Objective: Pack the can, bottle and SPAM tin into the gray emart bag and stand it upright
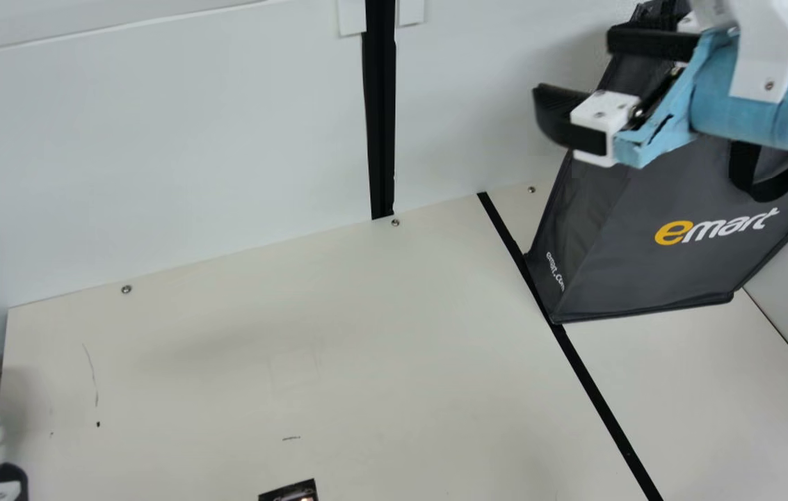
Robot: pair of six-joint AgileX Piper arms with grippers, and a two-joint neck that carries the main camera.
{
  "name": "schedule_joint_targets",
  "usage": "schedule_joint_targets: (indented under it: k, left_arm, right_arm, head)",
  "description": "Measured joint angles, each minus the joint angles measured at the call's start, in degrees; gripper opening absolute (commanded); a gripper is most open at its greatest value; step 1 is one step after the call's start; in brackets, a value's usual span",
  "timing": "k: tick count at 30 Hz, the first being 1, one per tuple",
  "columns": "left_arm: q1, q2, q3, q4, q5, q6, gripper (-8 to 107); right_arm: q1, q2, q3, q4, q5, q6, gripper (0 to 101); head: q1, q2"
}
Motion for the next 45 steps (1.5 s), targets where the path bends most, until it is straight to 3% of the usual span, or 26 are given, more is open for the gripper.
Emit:
schedule_joint_targets:
  k: [5,14,23,33,38,45]
  left_arm:
    - [0.0,0.0,0.0,0.0,0.0,0.0,90]
    - [0.0,0.0,0.0,0.0,0.0,0.0,90]
    - [0.0,0.0,0.0,0.0,0.0,0.0,90]
    - [0.0,0.0,0.0,0.0,0.0,0.0,90]
    - [0.0,0.0,0.0,0.0,0.0,0.0,90]
    - [0.0,0.0,0.0,0.0,0.0,0.0,90]
  right_arm:
    - [3.62,-1.87,4.72,-2.33,-2.42,3.24,95]
    - [10.4,-5.25,13.64,-8.93,-10.48,10.45,95]
    - [17.24,-7.88,22.17,-19.6,-22.87,15.82,95]
    - [24.49,-9.41,31.25,-34.9,-36.42,22.96,95]
    - [27.48,-9.79,34.73,-41.77,-39.29,27.5,95]
    - [30.74,-10.04,37.72,-46.23,-38.46,32.83,95]
  head:
    - [0.0,0.0]
    - [0.0,0.0]
    - [0.0,0.0]
    - [0.0,0.0]
    - [0.0,0.0]
    - [0.0,0.0]
